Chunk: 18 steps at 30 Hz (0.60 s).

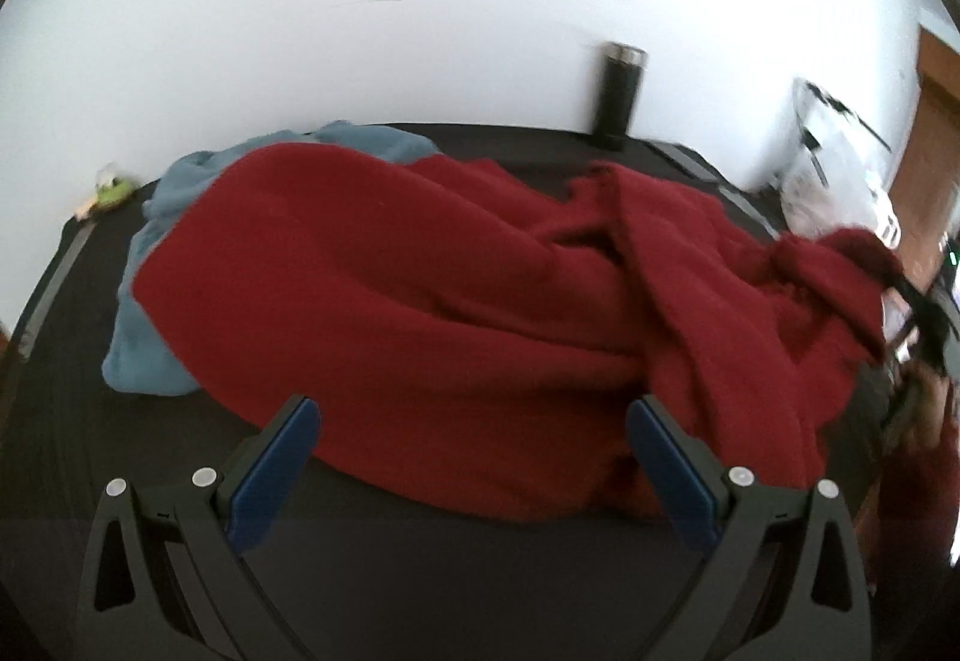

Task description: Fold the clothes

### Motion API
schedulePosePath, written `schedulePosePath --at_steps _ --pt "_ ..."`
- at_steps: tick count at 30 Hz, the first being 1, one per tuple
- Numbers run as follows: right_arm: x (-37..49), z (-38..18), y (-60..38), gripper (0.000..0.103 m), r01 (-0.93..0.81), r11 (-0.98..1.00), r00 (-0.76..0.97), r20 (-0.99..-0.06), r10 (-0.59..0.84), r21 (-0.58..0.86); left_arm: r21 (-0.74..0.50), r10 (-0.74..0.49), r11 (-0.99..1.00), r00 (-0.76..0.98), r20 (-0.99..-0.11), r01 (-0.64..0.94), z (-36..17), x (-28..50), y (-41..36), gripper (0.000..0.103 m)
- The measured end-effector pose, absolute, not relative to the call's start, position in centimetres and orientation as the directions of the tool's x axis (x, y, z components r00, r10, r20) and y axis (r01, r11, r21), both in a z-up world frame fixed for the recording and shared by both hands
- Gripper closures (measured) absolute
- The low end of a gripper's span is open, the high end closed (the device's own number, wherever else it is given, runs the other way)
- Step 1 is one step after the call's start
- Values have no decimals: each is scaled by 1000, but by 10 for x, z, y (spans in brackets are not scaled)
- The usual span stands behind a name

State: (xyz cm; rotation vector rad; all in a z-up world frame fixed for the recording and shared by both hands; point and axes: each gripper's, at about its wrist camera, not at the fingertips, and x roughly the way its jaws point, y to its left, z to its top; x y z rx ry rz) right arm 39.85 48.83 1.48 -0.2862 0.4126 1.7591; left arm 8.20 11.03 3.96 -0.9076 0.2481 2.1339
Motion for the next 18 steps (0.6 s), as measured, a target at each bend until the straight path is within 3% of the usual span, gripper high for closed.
schedulePosePath --at_steps 8,14,18 --pt "403 42 514 95 -999 0 10 -320 947 -33 -143 600 -677 -429 -675 -722 33 50 99 1" --pt "349 52 492 95 -971 -152 -102 -256 961 -184 -145 618 -652 -411 -670 -744 31 11 126 1" --pt "309 52 478 89 -912 -353 -264 -361 895 -209 -171 626 -665 -418 -659 -727 42 -27 143 1"
